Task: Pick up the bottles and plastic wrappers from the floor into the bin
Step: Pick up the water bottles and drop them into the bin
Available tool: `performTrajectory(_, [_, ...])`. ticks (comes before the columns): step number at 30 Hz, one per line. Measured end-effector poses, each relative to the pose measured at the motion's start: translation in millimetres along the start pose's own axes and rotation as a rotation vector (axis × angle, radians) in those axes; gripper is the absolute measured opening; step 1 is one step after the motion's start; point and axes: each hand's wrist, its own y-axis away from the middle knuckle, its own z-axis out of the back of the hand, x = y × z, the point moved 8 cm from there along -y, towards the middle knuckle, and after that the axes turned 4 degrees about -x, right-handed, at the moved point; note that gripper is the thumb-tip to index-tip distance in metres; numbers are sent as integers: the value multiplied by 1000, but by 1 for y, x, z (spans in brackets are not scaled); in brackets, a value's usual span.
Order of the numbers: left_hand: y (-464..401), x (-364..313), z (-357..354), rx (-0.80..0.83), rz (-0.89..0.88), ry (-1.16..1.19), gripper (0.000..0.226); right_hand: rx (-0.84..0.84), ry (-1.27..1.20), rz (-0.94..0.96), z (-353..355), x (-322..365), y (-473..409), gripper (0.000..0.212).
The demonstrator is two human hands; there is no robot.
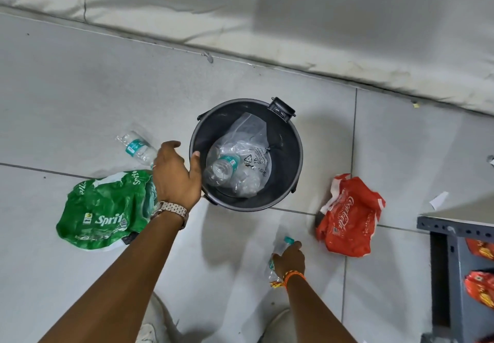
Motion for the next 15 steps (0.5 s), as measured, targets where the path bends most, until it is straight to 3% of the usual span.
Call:
performTrajectory(4, [6, -5, -8, -34, -87, 20, 32, -103, -179, 3, 37, 13, 17, 56])
performTrajectory(6, [8, -3, -9, -52, -57, 18, 31, -274, -410, 37, 92, 38, 43, 49])
performTrajectory(10, [13, -4, -8, -58, -35, 36, 31, -555, -760, 286, 224, 108, 131, 51])
performTrajectory(12, [13, -6, -7, -66, -22, 46, 31, -567, -769, 454, 259, 153, 162, 49])
performTrajectory(15, [14, -7, -7, -64, -24, 73, 30, -469, -481, 691, 250, 232, 168, 44])
